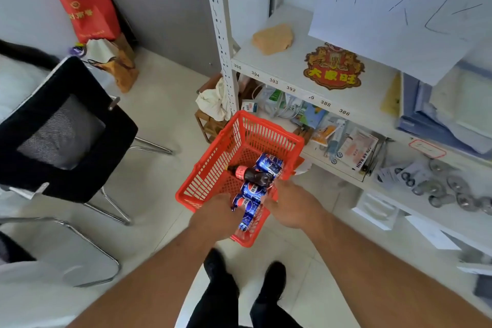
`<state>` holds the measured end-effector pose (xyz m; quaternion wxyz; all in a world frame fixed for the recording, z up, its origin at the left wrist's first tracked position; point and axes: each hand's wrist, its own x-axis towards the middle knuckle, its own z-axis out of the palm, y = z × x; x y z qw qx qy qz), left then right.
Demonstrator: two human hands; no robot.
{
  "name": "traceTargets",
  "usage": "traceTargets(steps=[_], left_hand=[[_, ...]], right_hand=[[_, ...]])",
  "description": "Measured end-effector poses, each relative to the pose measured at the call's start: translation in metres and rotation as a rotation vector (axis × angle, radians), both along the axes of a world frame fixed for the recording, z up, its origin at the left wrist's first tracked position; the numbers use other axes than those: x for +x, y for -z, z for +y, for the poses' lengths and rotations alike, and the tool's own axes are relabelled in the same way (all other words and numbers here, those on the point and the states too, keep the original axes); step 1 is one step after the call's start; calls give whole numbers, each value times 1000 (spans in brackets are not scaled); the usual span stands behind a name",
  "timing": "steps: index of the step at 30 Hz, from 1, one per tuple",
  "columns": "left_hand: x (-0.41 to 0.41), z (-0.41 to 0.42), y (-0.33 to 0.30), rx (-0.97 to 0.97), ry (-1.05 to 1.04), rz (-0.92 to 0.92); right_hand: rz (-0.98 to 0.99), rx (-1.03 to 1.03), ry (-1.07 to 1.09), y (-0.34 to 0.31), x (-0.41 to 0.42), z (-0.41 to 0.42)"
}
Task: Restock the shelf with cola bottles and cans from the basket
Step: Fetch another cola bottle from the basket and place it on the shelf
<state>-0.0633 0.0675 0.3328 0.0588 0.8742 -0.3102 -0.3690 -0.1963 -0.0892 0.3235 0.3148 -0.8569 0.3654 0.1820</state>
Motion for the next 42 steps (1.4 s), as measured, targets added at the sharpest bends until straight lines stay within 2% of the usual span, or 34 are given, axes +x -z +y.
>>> traceTargets(steps=[7, 18, 22, 32, 35, 40, 42], left_hand=[[51, -20, 35, 17, -27, 106], [113, -57, 144, 62, -122, 318], [119, -70, 182, 85, -174, 359], [130, -109, 287, 90, -311, 372], [133, -118, 314, 52, -487, 453], [135, -138, 368, 14, -1057, 686], [133, -144, 381, -37, -1189, 794]], right_hand=[[116, -7, 5, 18, 42, -9], [273, -152, -42, 94, 115, -34], [320, -245, -118, 131, 131, -51], [336, -301, -346, 240, 168, -82], [354, -329, -393, 269, 170, -87], [413, -386, -518, 307, 172, -82], [450, -428, -547, 319, 170, -76]])
